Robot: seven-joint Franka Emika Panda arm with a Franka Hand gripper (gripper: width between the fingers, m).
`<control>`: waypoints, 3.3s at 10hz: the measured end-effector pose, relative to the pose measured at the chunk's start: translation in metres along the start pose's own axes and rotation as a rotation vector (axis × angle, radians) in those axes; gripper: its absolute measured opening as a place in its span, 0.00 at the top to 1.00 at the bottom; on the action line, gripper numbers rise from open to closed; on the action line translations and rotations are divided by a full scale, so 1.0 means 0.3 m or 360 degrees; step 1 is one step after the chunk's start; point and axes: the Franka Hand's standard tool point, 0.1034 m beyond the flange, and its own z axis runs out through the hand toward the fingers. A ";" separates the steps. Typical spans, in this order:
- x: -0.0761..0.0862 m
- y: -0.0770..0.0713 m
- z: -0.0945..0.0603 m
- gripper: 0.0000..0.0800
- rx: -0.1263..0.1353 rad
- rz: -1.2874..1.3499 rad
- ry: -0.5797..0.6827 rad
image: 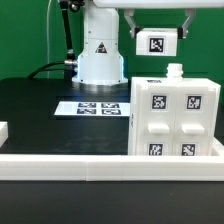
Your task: Assemble cabinet
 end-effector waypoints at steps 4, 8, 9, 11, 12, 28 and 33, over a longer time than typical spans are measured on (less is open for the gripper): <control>0.059 -0.035 0.002 0.30 -0.0005 -0.0014 0.0021; 0.110 -0.063 0.033 0.30 -0.0020 -0.0060 0.0027; 0.113 -0.062 0.033 0.30 -0.0020 -0.0136 0.0028; 0.113 -0.062 0.033 0.30 -0.0020 -0.0128 0.0028; 0.113 -0.061 0.033 0.30 -0.0020 -0.0128 0.0028; 0.190 -0.085 0.079 0.30 -0.0025 -0.0212 0.0100; 0.189 -0.088 0.079 0.30 -0.0012 0.0083 0.0101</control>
Offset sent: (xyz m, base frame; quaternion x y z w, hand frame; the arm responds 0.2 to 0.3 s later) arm 0.0536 0.0240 0.0071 -0.0043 0.0236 -0.0251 0.9994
